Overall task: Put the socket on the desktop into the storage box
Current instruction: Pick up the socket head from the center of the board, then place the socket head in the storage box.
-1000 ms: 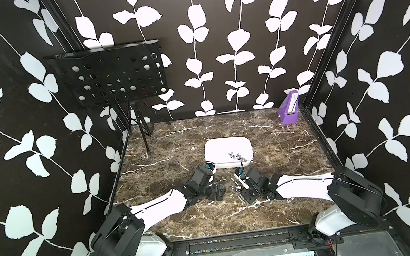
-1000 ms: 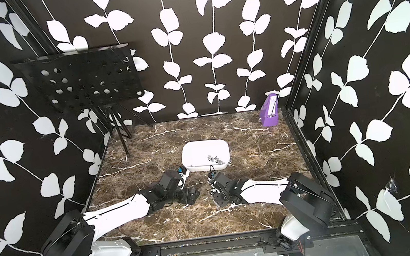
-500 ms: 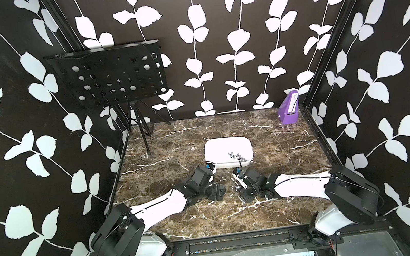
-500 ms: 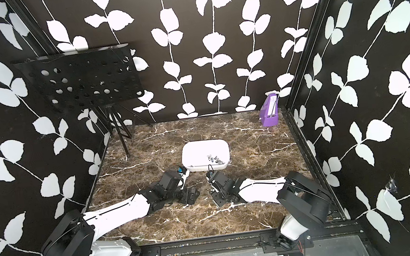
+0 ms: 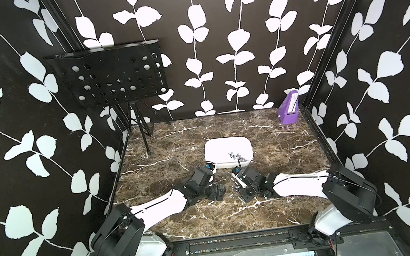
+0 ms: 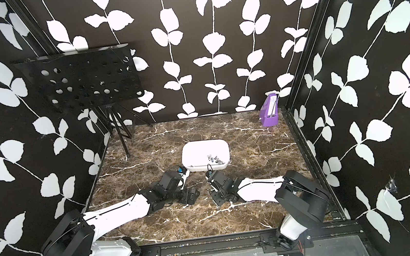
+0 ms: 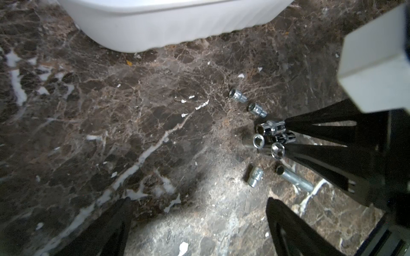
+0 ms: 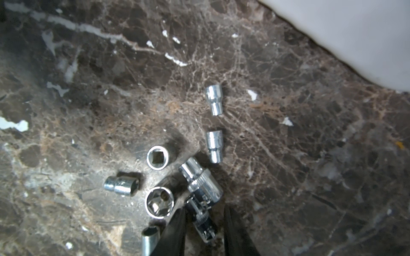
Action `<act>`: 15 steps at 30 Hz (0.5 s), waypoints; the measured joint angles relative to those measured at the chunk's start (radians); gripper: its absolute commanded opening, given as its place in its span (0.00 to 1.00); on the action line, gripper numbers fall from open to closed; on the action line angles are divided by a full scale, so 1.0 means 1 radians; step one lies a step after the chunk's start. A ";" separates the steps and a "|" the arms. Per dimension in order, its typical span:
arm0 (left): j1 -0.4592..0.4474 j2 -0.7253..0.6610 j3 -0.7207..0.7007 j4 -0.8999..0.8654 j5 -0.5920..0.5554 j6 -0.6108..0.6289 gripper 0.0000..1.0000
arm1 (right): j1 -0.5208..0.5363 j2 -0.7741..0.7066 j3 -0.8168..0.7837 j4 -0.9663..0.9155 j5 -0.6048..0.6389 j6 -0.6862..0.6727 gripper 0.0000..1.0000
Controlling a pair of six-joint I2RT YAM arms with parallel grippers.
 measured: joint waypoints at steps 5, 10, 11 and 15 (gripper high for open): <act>0.000 0.000 0.000 0.000 0.000 0.000 0.94 | 0.000 0.000 0.000 0.000 -0.002 0.000 0.24; 0.000 0.000 0.000 0.000 0.000 0.000 0.94 | 0.000 0.000 0.000 0.000 -0.008 0.000 0.19; 0.000 0.000 0.000 0.000 0.000 0.000 0.94 | 0.000 0.000 0.000 0.000 -0.008 0.000 0.18; 0.000 0.000 0.000 0.000 0.000 0.000 0.94 | 0.000 -0.003 0.000 -0.002 -0.013 0.000 0.14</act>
